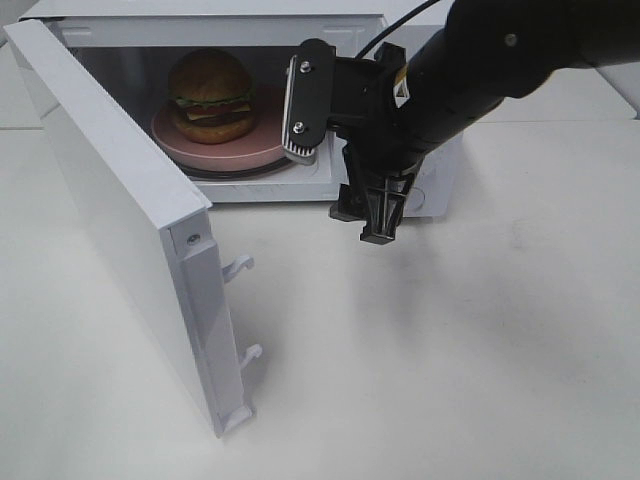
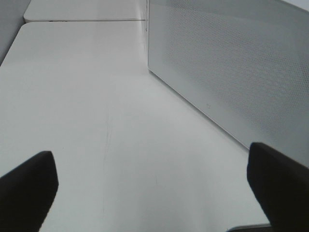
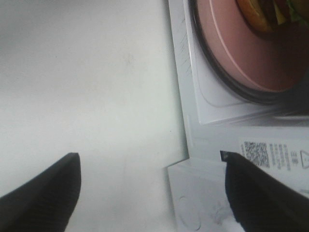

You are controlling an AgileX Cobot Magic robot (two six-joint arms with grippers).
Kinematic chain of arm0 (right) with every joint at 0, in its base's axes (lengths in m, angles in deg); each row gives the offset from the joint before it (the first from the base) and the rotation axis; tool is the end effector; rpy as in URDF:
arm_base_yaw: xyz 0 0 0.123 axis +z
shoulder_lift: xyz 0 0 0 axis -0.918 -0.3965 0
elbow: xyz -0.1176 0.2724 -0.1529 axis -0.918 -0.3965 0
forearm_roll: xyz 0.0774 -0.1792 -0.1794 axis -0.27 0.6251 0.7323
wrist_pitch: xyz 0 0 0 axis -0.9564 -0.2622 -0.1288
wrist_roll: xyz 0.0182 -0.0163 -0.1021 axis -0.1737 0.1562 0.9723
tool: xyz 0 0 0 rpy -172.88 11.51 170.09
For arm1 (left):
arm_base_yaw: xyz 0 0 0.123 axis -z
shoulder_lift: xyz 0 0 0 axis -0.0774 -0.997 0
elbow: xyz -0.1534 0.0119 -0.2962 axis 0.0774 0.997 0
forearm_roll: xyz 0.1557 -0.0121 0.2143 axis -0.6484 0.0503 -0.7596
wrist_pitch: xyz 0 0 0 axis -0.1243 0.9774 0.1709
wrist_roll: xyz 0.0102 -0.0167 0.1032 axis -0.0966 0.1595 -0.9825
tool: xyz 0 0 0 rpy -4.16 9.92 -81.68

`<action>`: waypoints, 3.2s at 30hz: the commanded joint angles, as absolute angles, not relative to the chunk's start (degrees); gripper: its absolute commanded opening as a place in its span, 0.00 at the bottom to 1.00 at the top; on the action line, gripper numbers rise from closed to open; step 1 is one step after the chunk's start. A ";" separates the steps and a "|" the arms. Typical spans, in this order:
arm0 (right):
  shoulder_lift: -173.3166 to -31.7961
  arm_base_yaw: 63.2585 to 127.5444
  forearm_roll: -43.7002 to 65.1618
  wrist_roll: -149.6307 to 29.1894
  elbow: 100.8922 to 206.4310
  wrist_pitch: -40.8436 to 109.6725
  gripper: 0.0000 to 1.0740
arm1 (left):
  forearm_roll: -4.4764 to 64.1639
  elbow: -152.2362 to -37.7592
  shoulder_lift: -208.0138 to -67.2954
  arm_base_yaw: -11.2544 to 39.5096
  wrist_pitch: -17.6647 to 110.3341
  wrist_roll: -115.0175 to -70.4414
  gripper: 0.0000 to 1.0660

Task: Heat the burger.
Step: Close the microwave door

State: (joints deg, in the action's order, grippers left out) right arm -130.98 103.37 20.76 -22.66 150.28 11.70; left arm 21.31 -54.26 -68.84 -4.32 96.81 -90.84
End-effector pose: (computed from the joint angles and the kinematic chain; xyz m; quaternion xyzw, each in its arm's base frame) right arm 0.3195 0.2310 0.2659 -0.6392 0.6751 -0.0732 0.3609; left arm -0.0332 -0.0097 0.2808 0.0180 0.8501 -0.0448 0.5244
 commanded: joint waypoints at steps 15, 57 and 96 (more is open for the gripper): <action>-114.30 103.31 19.04 -49.71 136.64 -1.31 0.73 | 21.77 -54.26 -67.93 -4.09 96.24 -90.78 0.94; -69.61 99.35 19.21 -70.68 128.85 -30.53 0.71 | 21.77 -54.26 -67.93 -4.09 96.24 -90.78 0.94; -32.03 70.94 14.51 -66.78 114.47 -26.12 0.71 | 21.77 -54.26 -68.04 -4.09 96.24 -90.78 0.94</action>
State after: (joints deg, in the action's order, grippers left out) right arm -33.74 71.45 14.68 -67.53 114.53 -25.89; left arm 21.31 -54.26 -68.84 -4.32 96.81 -90.84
